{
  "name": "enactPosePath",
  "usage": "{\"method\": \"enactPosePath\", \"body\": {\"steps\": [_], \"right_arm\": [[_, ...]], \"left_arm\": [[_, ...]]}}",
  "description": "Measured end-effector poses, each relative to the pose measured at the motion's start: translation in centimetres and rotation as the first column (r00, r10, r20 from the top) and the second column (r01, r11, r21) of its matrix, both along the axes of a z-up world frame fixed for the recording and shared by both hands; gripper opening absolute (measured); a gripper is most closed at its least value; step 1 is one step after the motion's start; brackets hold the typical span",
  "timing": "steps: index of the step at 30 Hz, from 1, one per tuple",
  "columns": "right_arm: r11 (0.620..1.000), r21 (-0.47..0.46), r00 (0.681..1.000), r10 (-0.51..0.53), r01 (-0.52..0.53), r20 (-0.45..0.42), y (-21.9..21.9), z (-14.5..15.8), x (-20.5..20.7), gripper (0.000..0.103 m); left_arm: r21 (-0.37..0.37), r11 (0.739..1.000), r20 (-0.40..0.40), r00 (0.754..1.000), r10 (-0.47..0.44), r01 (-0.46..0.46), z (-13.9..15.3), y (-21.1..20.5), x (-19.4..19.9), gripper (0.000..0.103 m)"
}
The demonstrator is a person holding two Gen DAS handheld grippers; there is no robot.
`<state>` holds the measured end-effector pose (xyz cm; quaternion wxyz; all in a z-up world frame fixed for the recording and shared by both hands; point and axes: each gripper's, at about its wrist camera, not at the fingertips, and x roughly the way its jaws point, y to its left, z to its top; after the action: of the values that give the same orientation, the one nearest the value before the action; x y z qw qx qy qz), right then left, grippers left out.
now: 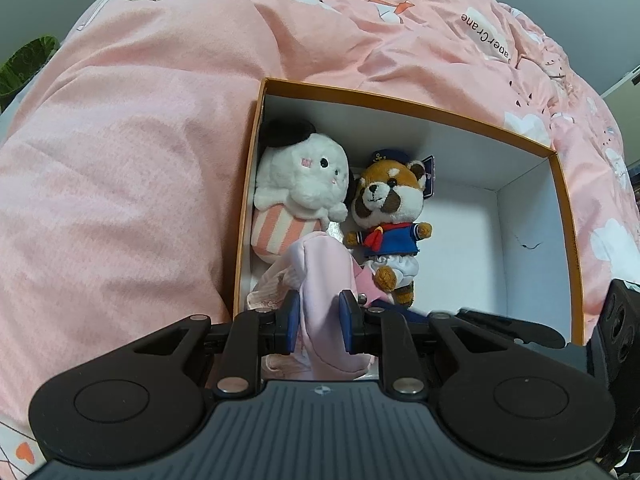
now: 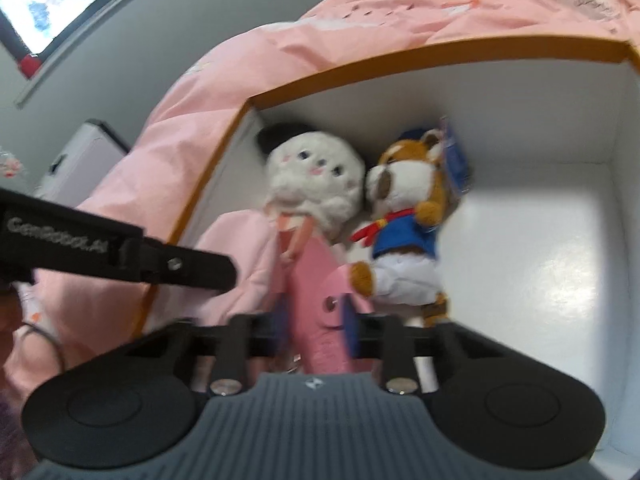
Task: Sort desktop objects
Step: 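Set the pouch beside the dog plush while the right tool lowers the glasses case, then open the right tool to release the glasses case onto the pouch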
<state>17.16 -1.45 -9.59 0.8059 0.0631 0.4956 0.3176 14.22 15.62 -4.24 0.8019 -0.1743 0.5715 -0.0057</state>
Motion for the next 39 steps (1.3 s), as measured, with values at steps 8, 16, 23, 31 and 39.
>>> {"method": "enactPosePath", "body": {"steps": [8,16,23,31,39], "right_arm": [[0.995,0.087,0.995,0.048,-0.04,-0.092,-1.6,0.4,1.7,0.011],[0.984,0.005,0.981,0.179,-0.179,-0.075,-0.2,2.2,4.2,0.037],[0.95,-0.102,0.953,0.283,-0.294,-0.111,0.8,1.6,5.4,0.037],[0.919,-0.159,0.904,0.302,-0.36,-0.301,0.3,-1.6,5.9,0.044],[0.913,-0.221,0.889,0.239,-0.342,-0.39,1.9,-3.1,7.4,0.056]], "left_arm": [[-0.016,1.0,0.007,1.0,-0.01,0.01,-0.1,0.3,-0.1,0.024],[-0.037,0.999,0.015,1.0,-0.012,0.013,-0.2,0.9,-0.3,0.023],[-0.051,0.999,0.036,0.999,-0.003,0.004,-0.2,1.7,-0.9,0.024],[-0.082,0.997,0.045,0.999,0.004,0.0,-0.4,2.3,-1.1,0.024],[-0.068,0.998,0.049,0.999,-0.002,0.005,-0.4,2.4,-1.4,0.024]]}}
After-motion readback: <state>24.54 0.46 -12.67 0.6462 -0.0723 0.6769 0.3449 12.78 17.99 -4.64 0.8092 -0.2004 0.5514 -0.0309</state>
